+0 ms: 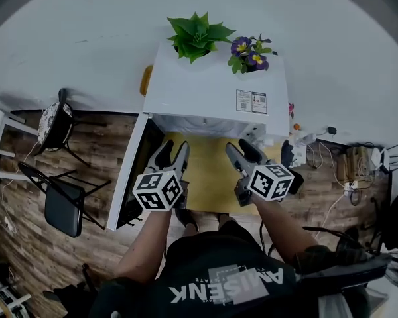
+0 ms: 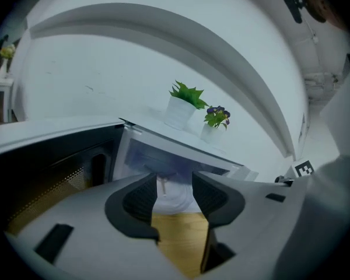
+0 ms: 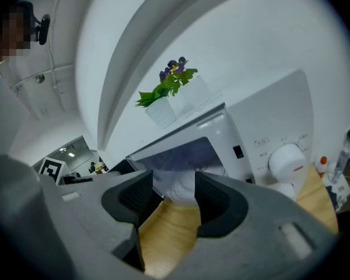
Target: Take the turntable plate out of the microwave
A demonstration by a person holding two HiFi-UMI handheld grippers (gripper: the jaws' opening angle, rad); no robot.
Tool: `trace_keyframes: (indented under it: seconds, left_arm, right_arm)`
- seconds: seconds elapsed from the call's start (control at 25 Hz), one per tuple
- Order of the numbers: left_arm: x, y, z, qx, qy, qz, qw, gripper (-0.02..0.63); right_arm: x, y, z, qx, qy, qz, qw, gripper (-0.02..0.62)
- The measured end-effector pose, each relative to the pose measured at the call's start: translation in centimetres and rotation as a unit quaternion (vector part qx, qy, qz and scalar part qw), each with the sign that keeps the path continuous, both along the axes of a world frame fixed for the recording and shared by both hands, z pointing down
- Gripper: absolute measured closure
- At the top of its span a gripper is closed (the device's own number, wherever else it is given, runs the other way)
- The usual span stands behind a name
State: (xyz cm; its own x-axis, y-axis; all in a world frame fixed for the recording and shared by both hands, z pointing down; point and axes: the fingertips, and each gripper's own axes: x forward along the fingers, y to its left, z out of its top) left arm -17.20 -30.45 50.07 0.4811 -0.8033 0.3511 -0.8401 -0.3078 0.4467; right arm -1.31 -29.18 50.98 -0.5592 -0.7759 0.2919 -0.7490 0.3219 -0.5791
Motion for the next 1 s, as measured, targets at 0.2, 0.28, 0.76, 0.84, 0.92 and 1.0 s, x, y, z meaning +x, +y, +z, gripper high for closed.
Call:
trace_keyframes:
  seconds: [0.2,0.28,0.76,0.84,0.92,1.0]
  left_arm:
    - [-0.3,-0.6,4.4,-0.043,0.029,-0.021,0.9984,0.417]
    - [0.0,-0.7,6.1,-0.058,0.032,-0.020,0.9976,0.417]
    - [0.8,-3.8,13.6,-0.149,0.125,-0.073,0.9781,0.380]
    - [1.2,-4.3,14.9,-0.166,0.141,-0.072,0.9734,0.370]
    - [1.5,-4.7,15.8,-0.179,0.162,-0.072,0.9678,0.368]
    - [1.4,-5.2,16.4,-0.186,0.175,-0.078,0.9636,0.368]
  right_arm:
    - [0.2,-0.6,4.3,-0.040,-0.006,0.016,0.999,0.385]
    - [0.2,-0.8,6.1,-0.060,0.001,0.026,0.998,0.383]
    - [-1.2,-2.4,13.2,-0.147,-0.058,0.042,0.986,0.336]
    - [-1.1,-3.0,14.2,-0.163,-0.072,0.056,0.982,0.331]
    - [-1.4,-3.5,14.9,-0.174,-0.085,0.063,0.979,0.325]
    - [-1.8,-4.1,15.4,-0.182,-0.093,0.066,0.977,0.316]
